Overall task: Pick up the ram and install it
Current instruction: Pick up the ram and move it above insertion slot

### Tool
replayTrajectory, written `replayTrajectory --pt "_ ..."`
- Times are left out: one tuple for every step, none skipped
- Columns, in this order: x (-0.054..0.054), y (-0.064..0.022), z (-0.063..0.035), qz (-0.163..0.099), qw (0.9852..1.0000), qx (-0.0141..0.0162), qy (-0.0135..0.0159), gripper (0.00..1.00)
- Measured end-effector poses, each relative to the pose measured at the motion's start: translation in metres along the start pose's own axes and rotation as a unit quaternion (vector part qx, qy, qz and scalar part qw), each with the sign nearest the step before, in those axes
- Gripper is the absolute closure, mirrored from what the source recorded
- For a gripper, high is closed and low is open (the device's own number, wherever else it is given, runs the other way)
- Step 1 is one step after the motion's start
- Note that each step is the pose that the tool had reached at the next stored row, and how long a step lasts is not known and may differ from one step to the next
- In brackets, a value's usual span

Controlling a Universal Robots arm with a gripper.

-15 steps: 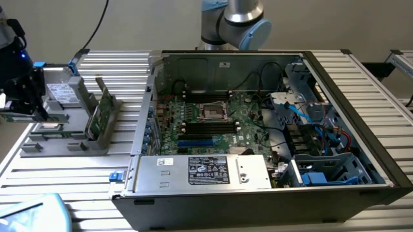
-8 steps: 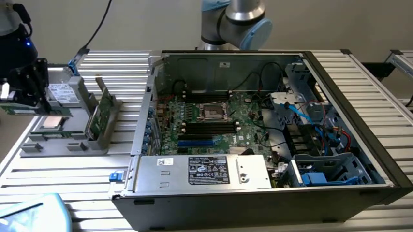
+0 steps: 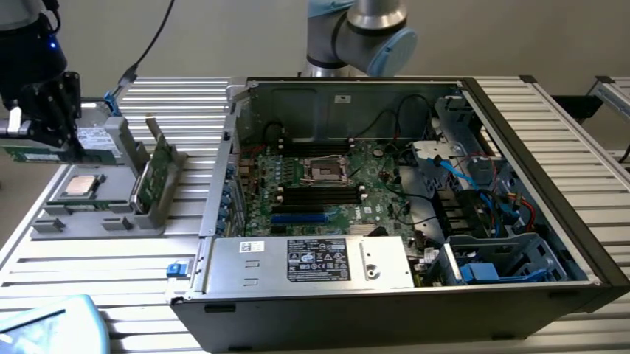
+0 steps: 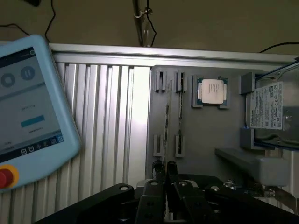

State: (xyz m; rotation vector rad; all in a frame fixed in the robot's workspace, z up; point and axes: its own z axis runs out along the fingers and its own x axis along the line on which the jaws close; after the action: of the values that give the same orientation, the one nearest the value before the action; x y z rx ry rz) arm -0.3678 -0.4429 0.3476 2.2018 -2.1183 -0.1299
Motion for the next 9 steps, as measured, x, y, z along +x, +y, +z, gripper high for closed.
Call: replayTrajectory --pt "0.000 -0.0031 -0.0030 -0.001 1.0000 -0.0002 -0.0005 0.86" --pt "0.000 -0.0059 -0.0057 -0.002 1.0000 -0.0002 -0.0011 0.86" --pt "0.000 -0.0085 -0.0081 -0.003 1.0000 -0.0003 -0.0018 0.86" --pt "0.000 -0.0113 -0.0107 -0.004 1.0000 -0.0003 -0.0026 0.86" --pt "0.001 -0.0142 -0.0123 -0.005 1.0000 -0.0004 -0.0031 0.86" --pt "0.001 -0.0172 -0.0131 -0.007 1.0000 -0.0003 -0.0035 0.86" --pt "0.001 -0.0200 -0.0135 -0.008 1.0000 -0.0004 -0.0038 0.86" --pt "0.001 -0.0228 -0.0139 -0.010 0.9999 -0.0003 -0.0039 0.86" --pt "0.001 -0.0254 -0.0142 -0.012 0.9999 -0.0003 -0.0040 0.86"
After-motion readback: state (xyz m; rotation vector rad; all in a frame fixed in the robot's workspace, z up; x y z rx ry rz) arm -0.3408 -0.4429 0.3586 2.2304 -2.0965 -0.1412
